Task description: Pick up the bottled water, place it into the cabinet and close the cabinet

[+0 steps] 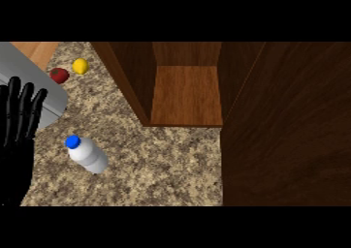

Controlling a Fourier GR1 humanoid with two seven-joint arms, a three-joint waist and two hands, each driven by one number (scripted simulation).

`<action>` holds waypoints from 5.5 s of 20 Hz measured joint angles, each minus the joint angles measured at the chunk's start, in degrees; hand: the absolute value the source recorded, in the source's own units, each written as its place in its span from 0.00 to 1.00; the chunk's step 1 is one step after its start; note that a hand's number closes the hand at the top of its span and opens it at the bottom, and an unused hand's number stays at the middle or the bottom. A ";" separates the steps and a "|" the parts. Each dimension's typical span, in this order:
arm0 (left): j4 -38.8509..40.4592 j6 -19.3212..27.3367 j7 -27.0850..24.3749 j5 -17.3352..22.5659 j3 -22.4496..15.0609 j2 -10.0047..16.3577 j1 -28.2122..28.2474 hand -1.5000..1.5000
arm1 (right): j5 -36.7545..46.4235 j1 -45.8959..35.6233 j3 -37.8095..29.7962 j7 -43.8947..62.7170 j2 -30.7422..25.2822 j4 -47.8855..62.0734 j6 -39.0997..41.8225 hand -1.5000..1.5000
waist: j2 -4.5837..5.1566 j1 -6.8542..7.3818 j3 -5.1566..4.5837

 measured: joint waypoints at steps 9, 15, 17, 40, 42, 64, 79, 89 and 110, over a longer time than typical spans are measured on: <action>4.73 -16.63 6.88 25.86 7.67 9.05 2.03 0.00 | -2.52 6.43 4.85 1.62 -0.43 -4.96 4.49 0.00 | 0.17 -1.13 -1.06; 5.59 -20.44 18.25 45.39 14.16 16.12 2.05 0.00 | -4.82 11.34 9.52 6.70 -0.92 -12.85 6.85 0.00 | 0.14 -1.22 -1.11; 5.73 -21.83 20.86 50.94 17.26 18.74 2.75 0.00 | -4.53 12.33 10.85 8.91 -0.93 -15.66 6.66 0.00 | 0.16 -1.13 -1.12; 10.84 -30.68 28.46 48.32 22.59 18.55 4.22 0.00 | 0.84 10.33 22.29 20.38 2.18 -21.96 1.15 0.00 | 0.33 -1.40 -1.15; 11.98 -31.81 26.85 45.28 21.67 16.44 4.78 0.00 | 0.87 10.52 21.95 19.72 1.79 -21.88 1.20 0.00 | 0.34 -1.40 -1.14; 50.55 -40.62 0.58 14.82 18.41 11.94 -4.07 0.00 | 2.42 6.33 27.05 24.62 0.29 -22.41 -4.42 0.00 | 0.42 -1.99 -1.21; 79.47 -37.55 -23.47 0.84 16.16 12.78 -12.95 0.00 | 2.75 5.66 27.02 24.30 -2.06 -22.54 -6.53 0.00 | 0.47 -2.13 -1.22; 93.66 -31.43 -33.92 -2.12 15.74 11.68 -19.05 0.00 | 3.02 6.39 28.40 22.56 -2.76 -22.06 -7.97 0.00 | 0.54 -2.42 -1.26; 90.20 -20.13 -46.93 -8.07 7.80 4.98 -21.90 1.00 | 2.15 5.57 26.47 22.52 -5.40 -22.10 -8.97 0.00 | 0.30 -1.86 -1.17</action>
